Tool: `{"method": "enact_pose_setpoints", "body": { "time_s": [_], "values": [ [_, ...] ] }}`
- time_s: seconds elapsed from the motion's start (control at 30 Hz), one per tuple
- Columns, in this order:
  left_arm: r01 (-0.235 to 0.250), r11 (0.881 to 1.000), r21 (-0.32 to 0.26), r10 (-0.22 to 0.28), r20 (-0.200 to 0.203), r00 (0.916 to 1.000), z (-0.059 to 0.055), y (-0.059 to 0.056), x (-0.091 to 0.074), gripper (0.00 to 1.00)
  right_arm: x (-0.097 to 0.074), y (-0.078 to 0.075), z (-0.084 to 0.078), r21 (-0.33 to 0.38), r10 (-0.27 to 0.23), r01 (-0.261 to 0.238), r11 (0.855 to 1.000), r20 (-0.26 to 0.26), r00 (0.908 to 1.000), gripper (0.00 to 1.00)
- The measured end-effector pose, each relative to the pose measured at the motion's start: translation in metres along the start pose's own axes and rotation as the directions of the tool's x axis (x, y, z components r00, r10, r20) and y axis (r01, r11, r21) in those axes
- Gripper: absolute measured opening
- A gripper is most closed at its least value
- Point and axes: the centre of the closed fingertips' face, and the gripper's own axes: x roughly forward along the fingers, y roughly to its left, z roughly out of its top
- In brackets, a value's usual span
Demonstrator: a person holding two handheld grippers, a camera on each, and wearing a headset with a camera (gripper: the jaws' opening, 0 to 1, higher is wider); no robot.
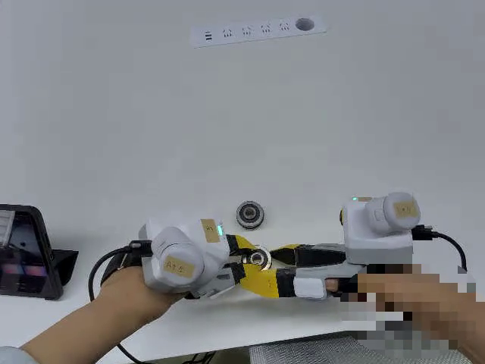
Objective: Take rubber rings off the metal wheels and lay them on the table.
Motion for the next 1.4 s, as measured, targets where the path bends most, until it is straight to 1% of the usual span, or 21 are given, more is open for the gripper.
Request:
{"method": "enact_pose_setpoints", "body": {
  "time_s": [0.1, 0.2, 0.3, 0.37, 0.43, 0.6, 0.77, 0.97, 1.0, 1.03, 1.13, 1.4],
  "values": [
    [0.000, 1.000, 0.000, 0.000, -0.001, 1.0000, 0.000, 0.000, 0.000, 0.12, 0.000, 0.000, 0.000, 0.014, -0.001, 0.001, 1.000, 0.007, 1.0000, 0.64],
    [0.000, 1.000, 0.000, 0.000, -0.001, 1.0000, 0.000, 0.000, 0.000, 0.12, -0.001, -0.001, -0.003, 0.020, -0.005, 0.005, 1.000, 0.003, 1.0000, 0.62],
    [0.001, 1.000, 0.001, -0.001, -0.001, 1.0000, 0.000, 0.000, 0.000, 0.12, -0.002, 0.001, -0.005, 0.024, 0.001, -0.001, 1.000, 0.000, 1.0000, 0.63],
    [0.001, 1.000, 0.002, -0.001, -0.001, 1.0000, 0.000, 0.000, 0.000, 0.12, -0.002, 0.003, -0.005, 0.043, 0.007, -0.007, 0.999, 0.006, 1.0000, 0.64],
    [0.002, 1.000, 0.003, -0.002, -0.001, 1.0000, 0.000, 0.000, 0.000, 0.12, -0.004, 0.003, -0.004, 0.074, 0.014, -0.016, 0.997, 0.023, 0.9996, 0.64],
    [0.001, 1.000, 0.003, -0.001, -0.003, 1.0000, 0.000, 0.000, 0.000, 0.12, -0.008, 0.004, -0.003, 0.092, 0.023, -0.027, 0.995, 0.041, 0.9989, 0.63],
    [0.002, 1.000, 0.004, -0.002, -0.002, 1.0000, 0.000, 0.000, 0.000, 0.12, -0.011, 0.003, 0.001, 0.111, 0.024, -0.031, 0.993, 0.069, 0.9973, 0.59],
    [0.001, 1.000, 0.002, -0.001, 0.000, 1.0000, 0.000, 0.000, 0.000, 0.12, -0.009, 0.001, 0.002, 0.100, 0.018, -0.024, 0.995, 0.062, 0.9979, 0.59],
    [0.001, 1.000, 0.002, -0.001, 0.000, 1.0000, 0.000, 0.000, 0.000, 0.12, -0.009, -0.002, 0.003, 0.088, 0.003, -0.009, 0.996, 0.066, 0.9978, 0.59],
    [0.001, 1.000, 0.002, -0.001, 0.000, 1.0000, 0.000, 0.000, 0.000, 0.12, -0.009, -0.002, 0.004, 0.081, -0.001, -0.005, 0.997, 0.068, 0.9977, 0.60],
    [0.001, 1.000, 0.001, -0.001, 0.001, 1.0000, 0.000, 0.000, 0.000, 0.12, -0.006, -0.002, 0.007, 0.072, -0.002, -0.004, 0.997, 0.071, 0.9975, 0.62],
    [0.000, 1.000, -0.001, 0.000, 0.001, 1.0000, -0.001, 0.000, 0.000, 0.12, 0.003, -0.003, 0.010, 0.025, 0.002, -0.003, 1.000, 0.035, 0.9994, 0.63]
  ]
}}
